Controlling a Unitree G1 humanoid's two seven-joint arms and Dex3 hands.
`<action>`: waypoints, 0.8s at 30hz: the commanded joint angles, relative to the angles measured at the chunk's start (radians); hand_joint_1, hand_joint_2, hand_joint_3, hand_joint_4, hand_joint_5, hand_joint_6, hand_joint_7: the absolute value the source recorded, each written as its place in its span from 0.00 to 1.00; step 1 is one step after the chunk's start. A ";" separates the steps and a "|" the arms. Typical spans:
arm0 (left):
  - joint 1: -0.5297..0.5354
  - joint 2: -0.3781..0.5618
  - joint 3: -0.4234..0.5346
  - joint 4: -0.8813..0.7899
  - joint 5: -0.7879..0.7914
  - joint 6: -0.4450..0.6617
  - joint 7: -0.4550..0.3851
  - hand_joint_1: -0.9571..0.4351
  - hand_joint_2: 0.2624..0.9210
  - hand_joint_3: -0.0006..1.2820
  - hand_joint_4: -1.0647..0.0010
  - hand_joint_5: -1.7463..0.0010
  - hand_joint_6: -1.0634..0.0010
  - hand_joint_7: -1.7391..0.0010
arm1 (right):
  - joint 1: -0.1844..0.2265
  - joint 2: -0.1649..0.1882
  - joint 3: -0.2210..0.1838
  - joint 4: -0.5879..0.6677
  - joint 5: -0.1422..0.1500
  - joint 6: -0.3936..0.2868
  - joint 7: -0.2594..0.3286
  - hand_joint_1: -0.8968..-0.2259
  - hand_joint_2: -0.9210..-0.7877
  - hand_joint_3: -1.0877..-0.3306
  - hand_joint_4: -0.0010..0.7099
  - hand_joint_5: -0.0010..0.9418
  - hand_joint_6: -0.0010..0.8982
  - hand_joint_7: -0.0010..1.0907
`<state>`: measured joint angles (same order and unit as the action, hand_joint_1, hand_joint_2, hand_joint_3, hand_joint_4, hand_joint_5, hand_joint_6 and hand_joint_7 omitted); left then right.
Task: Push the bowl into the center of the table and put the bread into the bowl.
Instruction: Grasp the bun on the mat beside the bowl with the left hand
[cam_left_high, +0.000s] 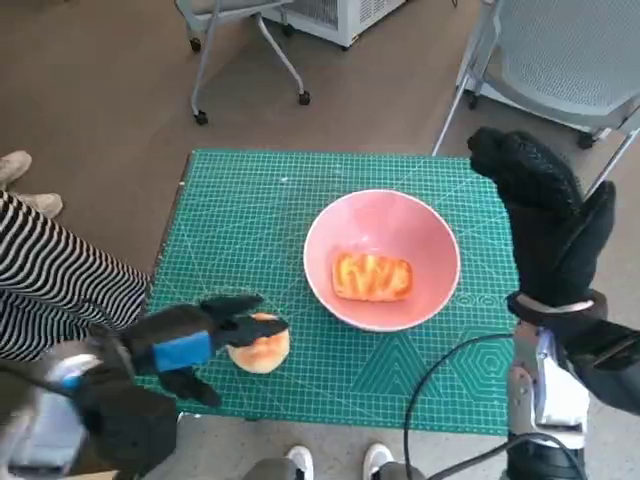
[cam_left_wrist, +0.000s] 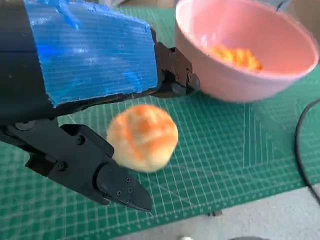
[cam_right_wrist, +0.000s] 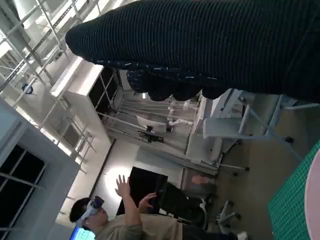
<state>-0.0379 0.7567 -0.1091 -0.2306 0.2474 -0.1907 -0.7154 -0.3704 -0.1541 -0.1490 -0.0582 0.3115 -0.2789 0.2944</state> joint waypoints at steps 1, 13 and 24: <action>-0.027 -0.040 -0.044 0.082 0.036 -0.037 0.042 0.54 0.69 0.00 0.81 0.99 0.68 0.99 | 0.025 -0.008 -0.002 0.004 0.002 0.018 0.008 0.31 0.00 0.60 0.29 0.00 0.14 0.47; -0.052 -0.107 -0.105 0.224 0.100 -0.099 0.148 0.66 0.78 0.03 0.66 0.98 0.59 0.98 | 0.027 -0.013 -0.004 0.003 -0.001 0.017 0.012 0.32 0.00 0.60 0.29 0.00 0.15 0.47; -0.074 -0.122 -0.138 0.306 0.228 -0.178 0.305 0.71 0.95 0.08 0.32 0.63 0.38 0.60 | 0.025 -0.015 -0.004 0.007 0.001 0.017 0.019 0.32 0.00 0.60 0.29 0.00 0.14 0.47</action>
<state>-0.1142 0.6382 -0.2261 0.0400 0.4316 -0.3479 -0.4357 -0.3668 -0.1582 -0.1522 -0.0589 0.3116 -0.2772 0.3050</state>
